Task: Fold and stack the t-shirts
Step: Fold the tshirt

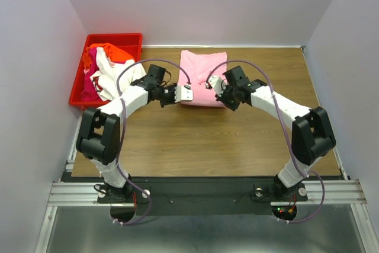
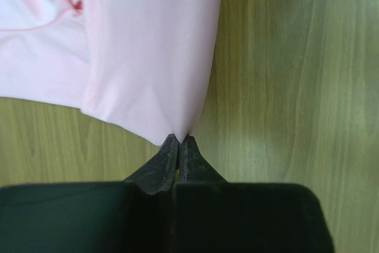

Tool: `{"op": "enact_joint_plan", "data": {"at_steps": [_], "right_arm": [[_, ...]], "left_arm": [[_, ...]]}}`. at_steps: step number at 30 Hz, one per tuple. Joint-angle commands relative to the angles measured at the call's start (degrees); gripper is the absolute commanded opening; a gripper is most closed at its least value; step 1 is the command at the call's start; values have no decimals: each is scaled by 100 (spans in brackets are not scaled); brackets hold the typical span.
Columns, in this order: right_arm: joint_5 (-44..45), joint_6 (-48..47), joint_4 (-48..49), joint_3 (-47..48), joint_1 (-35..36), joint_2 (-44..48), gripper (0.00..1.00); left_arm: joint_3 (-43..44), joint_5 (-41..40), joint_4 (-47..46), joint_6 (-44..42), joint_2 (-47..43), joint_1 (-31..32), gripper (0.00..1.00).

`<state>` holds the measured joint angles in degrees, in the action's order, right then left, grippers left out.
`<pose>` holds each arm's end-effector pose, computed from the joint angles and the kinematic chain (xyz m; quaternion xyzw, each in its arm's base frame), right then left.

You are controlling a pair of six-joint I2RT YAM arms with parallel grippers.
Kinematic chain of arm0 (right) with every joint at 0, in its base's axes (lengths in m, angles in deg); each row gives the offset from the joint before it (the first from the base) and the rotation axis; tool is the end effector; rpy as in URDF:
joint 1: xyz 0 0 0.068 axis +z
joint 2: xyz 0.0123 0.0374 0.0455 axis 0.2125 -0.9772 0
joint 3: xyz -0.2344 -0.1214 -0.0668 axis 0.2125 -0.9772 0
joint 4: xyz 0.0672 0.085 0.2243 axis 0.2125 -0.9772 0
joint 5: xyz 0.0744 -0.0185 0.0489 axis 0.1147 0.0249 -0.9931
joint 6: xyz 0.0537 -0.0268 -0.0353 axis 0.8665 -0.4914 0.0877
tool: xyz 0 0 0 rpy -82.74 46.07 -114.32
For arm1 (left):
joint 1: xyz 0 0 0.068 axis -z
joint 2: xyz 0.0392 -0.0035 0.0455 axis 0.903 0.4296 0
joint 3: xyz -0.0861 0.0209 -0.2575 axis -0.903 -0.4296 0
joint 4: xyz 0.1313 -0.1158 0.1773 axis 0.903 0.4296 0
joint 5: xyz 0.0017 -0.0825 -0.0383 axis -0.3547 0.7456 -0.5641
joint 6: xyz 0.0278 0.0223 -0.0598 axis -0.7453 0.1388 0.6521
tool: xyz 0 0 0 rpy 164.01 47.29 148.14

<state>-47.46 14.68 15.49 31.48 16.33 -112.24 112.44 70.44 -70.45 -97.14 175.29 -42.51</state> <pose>0.3111 0.1761 0.2168 -0.5077 0.8164 0.0373 0.2726 0.3288 -0.1661 0.2218 0.7123 0.5531 -0.1018 0.4199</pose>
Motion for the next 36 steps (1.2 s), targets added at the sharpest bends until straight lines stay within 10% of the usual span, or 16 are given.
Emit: {"op": "enact_joint_plan", "data": {"at_steps": [1, 22, 36], "right_arm": [[-155, 100, -563, 44, 40, 605, 0], [-2353, -682, -3437, -618, 357, 2057, 1], [-2028, -1868, -3244, 2334, -872, -901, 1]], "left_arm": [[-193, 168, 614, -107, -700, 98, 0], [-2190, 511, 2083, -302, -3830, 1426, 0], [769, 712, 1942, -776, -800, -6, 1]]}}
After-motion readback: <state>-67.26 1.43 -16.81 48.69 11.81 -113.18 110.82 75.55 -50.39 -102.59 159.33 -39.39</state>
